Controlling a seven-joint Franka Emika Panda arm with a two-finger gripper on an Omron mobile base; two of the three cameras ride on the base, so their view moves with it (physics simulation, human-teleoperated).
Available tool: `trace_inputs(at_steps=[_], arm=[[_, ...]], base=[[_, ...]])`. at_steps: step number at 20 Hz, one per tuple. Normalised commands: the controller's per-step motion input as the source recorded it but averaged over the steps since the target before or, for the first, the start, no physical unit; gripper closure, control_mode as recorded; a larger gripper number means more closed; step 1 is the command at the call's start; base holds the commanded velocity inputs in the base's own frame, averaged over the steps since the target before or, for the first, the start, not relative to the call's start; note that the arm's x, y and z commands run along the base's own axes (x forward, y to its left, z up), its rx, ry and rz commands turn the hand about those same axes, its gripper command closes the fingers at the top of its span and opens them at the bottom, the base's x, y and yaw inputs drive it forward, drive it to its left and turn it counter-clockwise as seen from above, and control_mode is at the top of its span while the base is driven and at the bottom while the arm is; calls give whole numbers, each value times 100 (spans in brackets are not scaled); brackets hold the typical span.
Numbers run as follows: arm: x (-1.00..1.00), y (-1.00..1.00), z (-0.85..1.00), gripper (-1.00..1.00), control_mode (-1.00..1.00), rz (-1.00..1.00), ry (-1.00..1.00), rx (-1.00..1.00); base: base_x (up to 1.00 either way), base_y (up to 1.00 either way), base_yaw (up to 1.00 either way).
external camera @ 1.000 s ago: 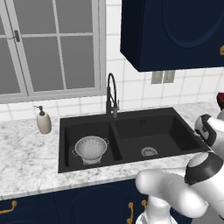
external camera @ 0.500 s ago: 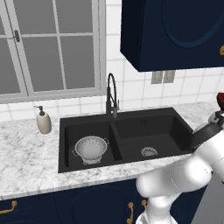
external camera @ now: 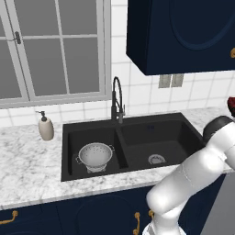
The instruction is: Put the colander in the sink, put the apple in the colander, and turn on the sink faucet and pour water over the colander.
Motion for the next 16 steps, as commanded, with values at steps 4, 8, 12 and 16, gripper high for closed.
trace_inputs(at_steps=[4, 8, 12, 16], arm=[[11, -49, -15, -100, -100, 0, 0, 0], [16, -46, -17, -100, -100, 0, 0, 0], [19, -26, -20, -100, -100, 0, -2, 0], [25, -11, -22, -100, -100, 0, -6, 0]], base=[[0, 0, 0], [0, 0, 0], [0, 0, 0], [0, 0, 0]])
